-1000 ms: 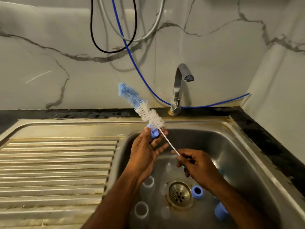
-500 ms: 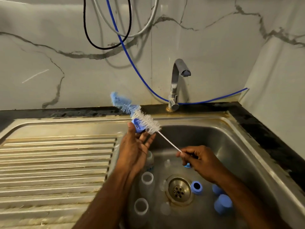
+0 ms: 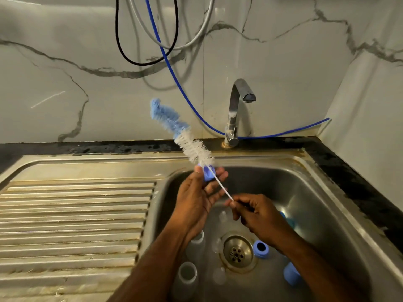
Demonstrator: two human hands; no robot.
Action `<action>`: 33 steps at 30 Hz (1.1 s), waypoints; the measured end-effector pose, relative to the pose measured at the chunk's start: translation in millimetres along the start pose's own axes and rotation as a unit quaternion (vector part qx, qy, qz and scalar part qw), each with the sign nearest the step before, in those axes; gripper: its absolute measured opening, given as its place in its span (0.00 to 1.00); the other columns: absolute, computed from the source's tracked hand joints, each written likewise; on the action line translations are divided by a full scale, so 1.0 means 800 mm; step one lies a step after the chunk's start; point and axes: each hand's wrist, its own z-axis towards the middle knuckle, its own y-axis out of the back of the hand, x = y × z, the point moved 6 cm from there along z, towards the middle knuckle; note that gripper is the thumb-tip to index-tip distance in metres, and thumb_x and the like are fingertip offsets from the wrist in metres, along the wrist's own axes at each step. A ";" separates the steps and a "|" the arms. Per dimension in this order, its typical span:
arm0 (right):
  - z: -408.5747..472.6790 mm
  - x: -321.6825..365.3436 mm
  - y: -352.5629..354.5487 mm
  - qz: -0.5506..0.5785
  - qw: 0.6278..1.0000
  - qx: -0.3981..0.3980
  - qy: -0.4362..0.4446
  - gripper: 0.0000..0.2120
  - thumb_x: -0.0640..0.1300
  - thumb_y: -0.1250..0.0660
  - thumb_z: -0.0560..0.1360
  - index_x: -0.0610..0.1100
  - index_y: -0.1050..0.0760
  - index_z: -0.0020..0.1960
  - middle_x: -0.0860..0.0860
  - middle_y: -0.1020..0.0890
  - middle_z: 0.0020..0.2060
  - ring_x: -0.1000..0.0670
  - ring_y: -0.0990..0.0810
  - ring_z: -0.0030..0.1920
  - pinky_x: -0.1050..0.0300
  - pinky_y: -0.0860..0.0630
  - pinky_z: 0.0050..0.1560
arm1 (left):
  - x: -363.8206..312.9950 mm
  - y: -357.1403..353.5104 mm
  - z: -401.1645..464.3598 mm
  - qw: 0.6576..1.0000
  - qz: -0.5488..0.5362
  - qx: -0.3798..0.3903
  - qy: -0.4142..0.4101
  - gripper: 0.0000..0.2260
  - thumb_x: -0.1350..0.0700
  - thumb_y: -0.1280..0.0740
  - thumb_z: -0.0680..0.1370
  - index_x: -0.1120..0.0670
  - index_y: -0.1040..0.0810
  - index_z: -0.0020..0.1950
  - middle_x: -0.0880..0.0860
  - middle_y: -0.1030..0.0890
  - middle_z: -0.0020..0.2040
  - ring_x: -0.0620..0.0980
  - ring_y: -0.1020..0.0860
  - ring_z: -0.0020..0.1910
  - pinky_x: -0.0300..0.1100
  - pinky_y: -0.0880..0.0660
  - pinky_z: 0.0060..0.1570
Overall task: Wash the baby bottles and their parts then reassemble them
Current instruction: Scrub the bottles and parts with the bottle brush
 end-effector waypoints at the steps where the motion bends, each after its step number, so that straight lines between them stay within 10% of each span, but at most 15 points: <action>1: 0.000 0.001 0.002 0.008 1.000 -0.010 0.001 0.08 0.47 0.34 0.80 0.54 0.18 0.46 0.53 0.20 0.31 0.59 0.27 0.27 0.67 0.30 0.30 | 0.004 -0.004 -0.002 1.000 0.007 0.010 0.000 0.22 0.42 0.38 0.78 0.55 0.25 0.66 0.60 0.17 0.61 0.56 0.18 0.61 0.51 0.17 0.51; 6: -0.003 -0.014 0.031 0.000 0.999 0.017 -0.040 0.09 0.43 0.35 0.81 0.52 0.17 0.51 0.49 0.19 0.33 0.59 0.27 0.28 0.67 0.31 0.30 | -0.018 0.013 0.008 0.995 -0.096 -0.029 -0.018 0.22 0.45 0.34 0.76 0.56 0.24 0.65 0.61 0.18 0.62 0.57 0.17 0.60 0.51 0.18 0.55; 13: 0.002 -0.001 0.022 0.023 0.998 -0.058 0.008 0.10 0.44 0.34 0.81 0.54 0.18 0.44 0.49 0.20 0.31 0.55 0.25 0.30 0.62 0.27 0.31 | 0.002 -0.004 -0.002 0.994 0.076 0.067 -0.039 0.20 0.58 0.31 0.77 0.62 0.26 0.68 0.64 0.18 0.59 0.62 0.18 0.60 0.56 0.19 0.57; 17: 0.001 -0.011 0.034 -0.079 0.996 -0.026 0.013 0.09 0.42 0.34 0.81 0.54 0.17 0.48 0.48 0.17 0.36 0.50 0.18 0.39 0.56 0.19 0.44 | -0.024 0.032 0.008 0.989 0.100 -0.062 -0.094 0.24 0.68 0.26 0.70 0.60 0.25 0.65 0.61 0.15 0.55 0.58 0.16 0.54 0.47 0.18 0.53; 22: 0.004 -0.018 0.025 -0.080 0.997 -0.004 0.009 0.08 0.44 0.33 0.81 0.53 0.16 0.49 0.50 0.17 0.35 0.52 0.19 0.38 0.60 0.20 0.42 | -0.047 0.056 0.020 0.991 0.003 -0.070 -0.115 0.21 0.61 0.23 0.66 0.61 0.20 0.57 0.57 0.13 0.48 0.54 0.15 0.47 0.41 0.18 0.43; 28: 0.001 -0.008 0.018 -0.099 0.994 0.000 0.038 0.09 0.44 0.34 0.81 0.57 0.18 0.49 0.50 0.15 0.39 0.51 0.17 0.41 0.54 0.18 0.45 | -0.042 0.044 0.017 0.968 0.193 0.026 -0.160 0.18 0.59 0.21 0.67 0.57 0.16 0.57 0.59 0.14 0.53 0.59 0.16 0.55 0.47 0.17 0.52; 33: 0.001 -0.015 0.043 -0.083 0.997 0.003 0.002 0.07 0.44 0.33 0.80 0.53 0.17 0.50 0.50 0.14 0.43 0.51 0.16 0.46 0.51 0.18 0.50 | -0.060 0.062 0.023 0.992 -0.041 -0.021 -0.117 0.21 0.63 0.23 0.64 0.60 0.22 0.55 0.62 0.15 0.54 0.60 0.15 0.52 0.49 0.16 0.46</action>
